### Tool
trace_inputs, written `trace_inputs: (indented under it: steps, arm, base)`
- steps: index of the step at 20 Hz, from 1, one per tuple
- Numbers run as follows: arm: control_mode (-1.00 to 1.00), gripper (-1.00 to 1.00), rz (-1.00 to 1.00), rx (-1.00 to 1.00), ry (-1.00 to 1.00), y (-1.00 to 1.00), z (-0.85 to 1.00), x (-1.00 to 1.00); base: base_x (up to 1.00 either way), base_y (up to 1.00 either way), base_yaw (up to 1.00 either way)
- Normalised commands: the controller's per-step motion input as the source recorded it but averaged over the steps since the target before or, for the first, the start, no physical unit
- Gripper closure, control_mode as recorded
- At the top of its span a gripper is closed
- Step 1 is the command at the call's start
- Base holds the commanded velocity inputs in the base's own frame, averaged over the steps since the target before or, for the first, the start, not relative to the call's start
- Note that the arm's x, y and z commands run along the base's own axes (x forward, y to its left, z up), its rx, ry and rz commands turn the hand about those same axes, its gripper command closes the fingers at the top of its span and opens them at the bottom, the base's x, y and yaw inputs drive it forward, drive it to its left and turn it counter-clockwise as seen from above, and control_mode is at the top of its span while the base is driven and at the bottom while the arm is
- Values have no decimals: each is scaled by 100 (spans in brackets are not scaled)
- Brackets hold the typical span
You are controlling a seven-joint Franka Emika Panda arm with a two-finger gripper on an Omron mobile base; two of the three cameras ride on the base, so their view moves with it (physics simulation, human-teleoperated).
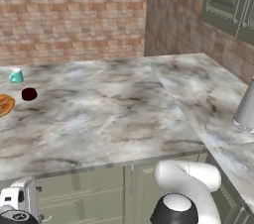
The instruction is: Take the pizza cutter from the drawer on the left and place it on the dining counter for cutting.
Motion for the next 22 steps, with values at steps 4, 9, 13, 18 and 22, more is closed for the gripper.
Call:
trace_inputs:
  steps: [4, 9, 13, 18, 22]
  arm:
    - [-100, -100, 17, -12, -23, 0, -44, 0]
    - [-100, -100, 20, -15, -23, 0, -50, 0]
    - [-100, -100, 21, -8, -20, 0, -36, 4]
    - [-100, -100, 19, -3, -17, 0, -18, 21]
    - [-100, -100, 18, -2, -16, 0, -16, 27]
  base:
    - [0, 0, 0]
    - [0, 0, 0]
    - [0, 0, 0]
    - [0, 0, 0]
    - [0, 0, 0]
